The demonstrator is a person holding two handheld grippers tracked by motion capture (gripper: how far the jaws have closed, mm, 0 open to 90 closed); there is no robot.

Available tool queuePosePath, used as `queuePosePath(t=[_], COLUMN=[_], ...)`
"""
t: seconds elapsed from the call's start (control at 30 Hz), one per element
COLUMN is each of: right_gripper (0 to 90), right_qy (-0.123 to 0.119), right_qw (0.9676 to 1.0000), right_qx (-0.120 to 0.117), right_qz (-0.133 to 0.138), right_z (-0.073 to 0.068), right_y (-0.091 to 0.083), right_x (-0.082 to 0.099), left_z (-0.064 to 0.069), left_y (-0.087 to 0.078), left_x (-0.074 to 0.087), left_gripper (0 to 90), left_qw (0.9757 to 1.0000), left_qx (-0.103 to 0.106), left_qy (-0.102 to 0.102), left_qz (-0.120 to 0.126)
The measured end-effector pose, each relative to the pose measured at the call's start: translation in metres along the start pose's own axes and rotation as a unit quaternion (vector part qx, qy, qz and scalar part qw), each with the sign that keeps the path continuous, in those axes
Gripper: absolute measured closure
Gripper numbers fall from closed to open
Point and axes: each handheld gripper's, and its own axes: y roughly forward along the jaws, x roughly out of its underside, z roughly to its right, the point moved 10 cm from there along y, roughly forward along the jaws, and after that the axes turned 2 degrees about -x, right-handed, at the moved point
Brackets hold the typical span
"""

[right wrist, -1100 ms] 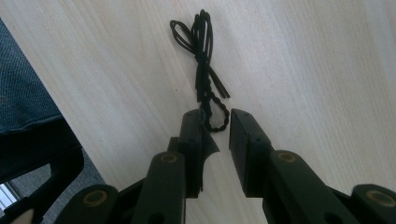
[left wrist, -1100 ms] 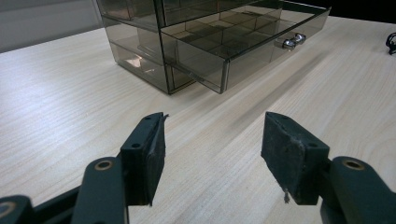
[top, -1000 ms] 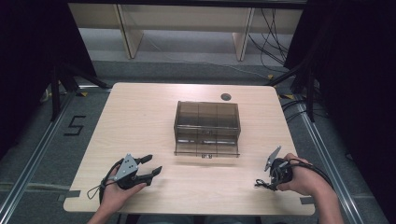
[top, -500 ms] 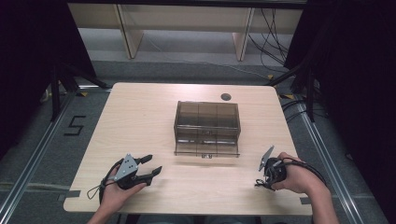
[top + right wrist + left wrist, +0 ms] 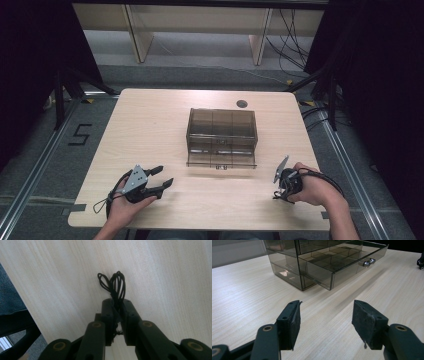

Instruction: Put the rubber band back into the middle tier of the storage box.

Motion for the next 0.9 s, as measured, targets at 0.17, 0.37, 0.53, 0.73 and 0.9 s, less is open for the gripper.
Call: queuePosePath(t=[0.17,0.37,0.53,0.73,0.9], right_gripper=[88.2,88.9,89.0,88.9,89.0], right_qy=[0.014,0.004,0.003,0.008,0.018], right_qw=[0.9999,1.0000,1.0000,1.0000,0.9997], right_qx=[-0.002,0.002,-0.007,-0.005,-0.001], right_qz=[0.003,0.002,0.006,-0.001,-0.014], right_z=[-0.002,0.002,0.000,0.001,0.001], right_y=[-0.002,-0.004,-0.007,-0.009,-0.013], right_x=[-0.001,-0.001,-0.002,-0.004,-0.005], left_z=[0.000,0.000,0.000,0.000,0.000], left_y=[0.000,0.000,0.000,0.000,0.000], left_x=[0.000,0.000,0.000,0.000,0.000], left_gripper=[39.3,39.3,39.3,39.3,39.3], left_qw=[1.0000,1.0000,1.0000,1.0000,1.0000], left_qx=[0.000,0.000,0.000,0.000,0.001], left_qy=[0.000,0.000,0.000,-0.001,0.000], left_qz=[0.000,0.000,0.000,0.000,0.001])
